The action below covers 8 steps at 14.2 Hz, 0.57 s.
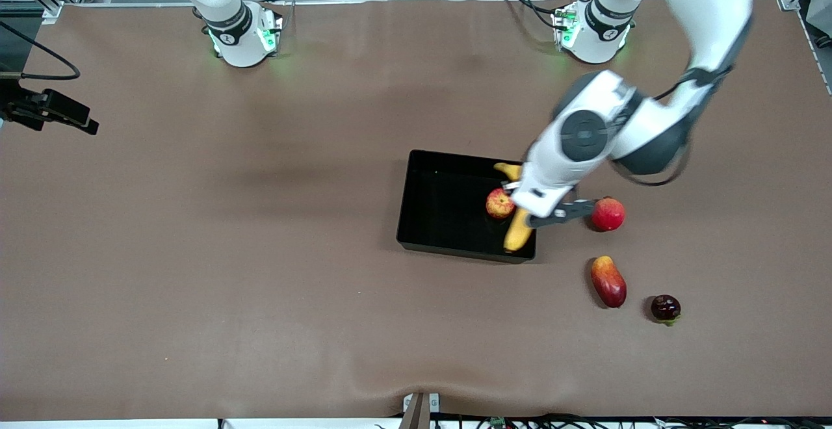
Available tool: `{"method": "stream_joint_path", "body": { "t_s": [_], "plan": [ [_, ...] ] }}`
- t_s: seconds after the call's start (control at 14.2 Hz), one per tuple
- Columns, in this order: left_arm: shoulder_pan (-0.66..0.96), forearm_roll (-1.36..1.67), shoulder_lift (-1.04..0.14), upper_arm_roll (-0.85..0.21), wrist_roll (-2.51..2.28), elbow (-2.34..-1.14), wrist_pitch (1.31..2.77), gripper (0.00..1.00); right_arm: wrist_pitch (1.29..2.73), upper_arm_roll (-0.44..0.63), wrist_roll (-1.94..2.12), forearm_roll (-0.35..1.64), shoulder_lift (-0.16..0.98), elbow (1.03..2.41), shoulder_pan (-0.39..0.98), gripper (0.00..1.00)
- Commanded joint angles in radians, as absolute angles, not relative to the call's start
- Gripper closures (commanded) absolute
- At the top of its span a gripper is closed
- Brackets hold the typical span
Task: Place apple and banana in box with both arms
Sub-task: 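Grasp the yellow banana with the left gripper and lift it over the tray, then lower the banana into the tray and open the left gripper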
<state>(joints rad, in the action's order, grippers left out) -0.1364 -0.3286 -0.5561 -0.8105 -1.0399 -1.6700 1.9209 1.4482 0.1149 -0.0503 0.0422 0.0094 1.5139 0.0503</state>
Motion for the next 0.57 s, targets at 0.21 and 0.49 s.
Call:
{"method": "stream_joint_path", "body": {
  "t_s": [0.21,0.49],
  "plan": [
    [0.113,-0.368,-0.712,-0.657,-1.308,-1.527,1.982,1.0,1.428,0.103,-0.052,0.031,0.009,1.489,0.012,0.0],
    [0.247,-0.368,-0.788,-0.553,-1.37,-1.493,2.058,1.0,1.428,0.104,-0.052,0.012,0.008,1.489,-0.004,0.0]
  ]
}}
